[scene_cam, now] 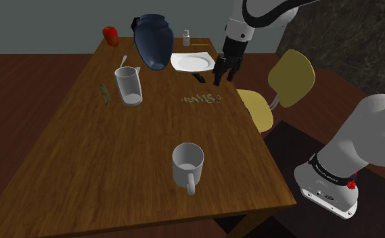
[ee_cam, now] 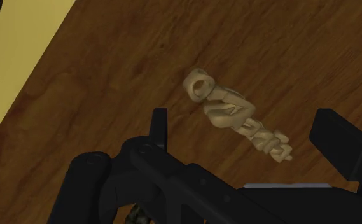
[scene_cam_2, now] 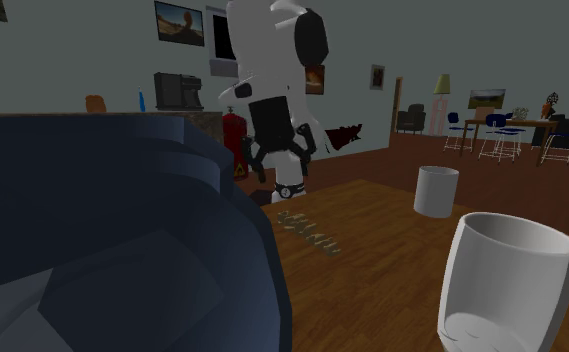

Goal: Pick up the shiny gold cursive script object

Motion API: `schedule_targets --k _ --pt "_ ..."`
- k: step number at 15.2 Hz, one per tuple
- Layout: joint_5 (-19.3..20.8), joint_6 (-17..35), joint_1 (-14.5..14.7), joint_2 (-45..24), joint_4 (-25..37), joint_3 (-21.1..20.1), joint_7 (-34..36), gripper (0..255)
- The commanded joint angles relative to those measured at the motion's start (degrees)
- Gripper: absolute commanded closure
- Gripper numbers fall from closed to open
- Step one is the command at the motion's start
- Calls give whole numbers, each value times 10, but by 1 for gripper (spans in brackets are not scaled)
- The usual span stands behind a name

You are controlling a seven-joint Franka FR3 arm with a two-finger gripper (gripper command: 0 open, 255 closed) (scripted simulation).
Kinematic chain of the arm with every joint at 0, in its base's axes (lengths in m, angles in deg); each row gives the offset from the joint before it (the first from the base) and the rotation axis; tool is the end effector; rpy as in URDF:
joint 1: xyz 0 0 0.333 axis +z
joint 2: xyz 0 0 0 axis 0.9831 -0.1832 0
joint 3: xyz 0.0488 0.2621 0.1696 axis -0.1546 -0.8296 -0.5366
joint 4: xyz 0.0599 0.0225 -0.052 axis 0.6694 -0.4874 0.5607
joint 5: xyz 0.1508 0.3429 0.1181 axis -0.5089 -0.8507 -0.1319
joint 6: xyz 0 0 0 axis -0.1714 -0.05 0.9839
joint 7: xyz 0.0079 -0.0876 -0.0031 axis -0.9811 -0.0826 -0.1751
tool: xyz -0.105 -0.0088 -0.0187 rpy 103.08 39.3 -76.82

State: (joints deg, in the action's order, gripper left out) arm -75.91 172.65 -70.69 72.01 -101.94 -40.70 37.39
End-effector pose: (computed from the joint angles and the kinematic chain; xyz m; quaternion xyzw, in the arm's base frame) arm 0.4605 0.0750 0.4421 -0.9944 -0.0172 0.0042 0.1041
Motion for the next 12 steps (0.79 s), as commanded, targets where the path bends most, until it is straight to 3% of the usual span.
schedule_targets --k 1,4,12 --pt "-19 24 8 -41 15 -3 -5 0" --pt "-47 52 18 -102 44 -9 -13 0" --pt "-62 107 20 -133 17 -10 -32 0"
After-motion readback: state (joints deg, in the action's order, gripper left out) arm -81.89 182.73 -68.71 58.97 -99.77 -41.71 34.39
